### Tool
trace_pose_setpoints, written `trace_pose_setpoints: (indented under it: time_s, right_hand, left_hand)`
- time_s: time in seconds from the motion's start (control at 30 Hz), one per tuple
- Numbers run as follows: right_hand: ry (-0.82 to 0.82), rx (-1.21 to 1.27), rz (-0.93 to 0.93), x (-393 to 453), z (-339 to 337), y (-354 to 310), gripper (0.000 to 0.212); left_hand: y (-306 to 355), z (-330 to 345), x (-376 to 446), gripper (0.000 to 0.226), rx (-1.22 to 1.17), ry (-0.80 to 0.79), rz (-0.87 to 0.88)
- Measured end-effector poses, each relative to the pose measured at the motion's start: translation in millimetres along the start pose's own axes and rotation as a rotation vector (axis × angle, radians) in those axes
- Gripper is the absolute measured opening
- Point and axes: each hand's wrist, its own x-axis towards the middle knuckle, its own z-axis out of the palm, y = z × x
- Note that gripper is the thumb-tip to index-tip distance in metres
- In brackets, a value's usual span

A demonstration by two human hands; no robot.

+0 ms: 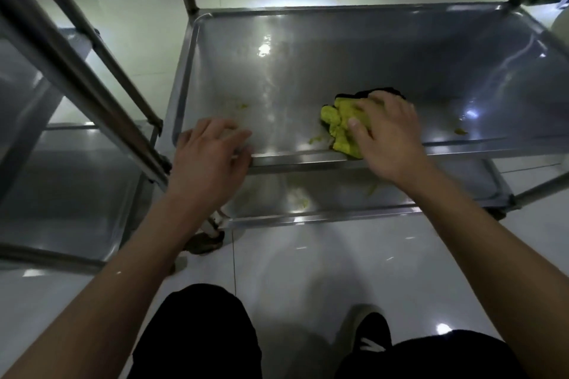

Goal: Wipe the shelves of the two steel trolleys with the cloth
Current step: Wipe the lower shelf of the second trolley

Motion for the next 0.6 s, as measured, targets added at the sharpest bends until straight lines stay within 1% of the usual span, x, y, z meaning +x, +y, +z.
trace_pose_setpoints:
  time_s: [0.13,0.3,0.47,0.6]
  right_hand:
    - [-0.022,-0.051,-0.042,-14,5,-7,0.044]
    - [-0.125,-0.01,-0.006,-17,1,-8,0.046]
    - [-0.203,-0.075,-0.062,-12,8,-10,0.049]
    - [-0.289,-0.106,-0.094,-6,10,-29,0.053]
  left_hand:
    - [9,-2,-7,0.027,0.031,0.0,-0.003]
    - [15,-5,-22,0.024,0.032,0.071,-0.037]
    - [4,-4,-43,0.024,0.048,0.167,-0.1]
    - [0,-2,-48,0.027,0.049,0.174,-0.076]
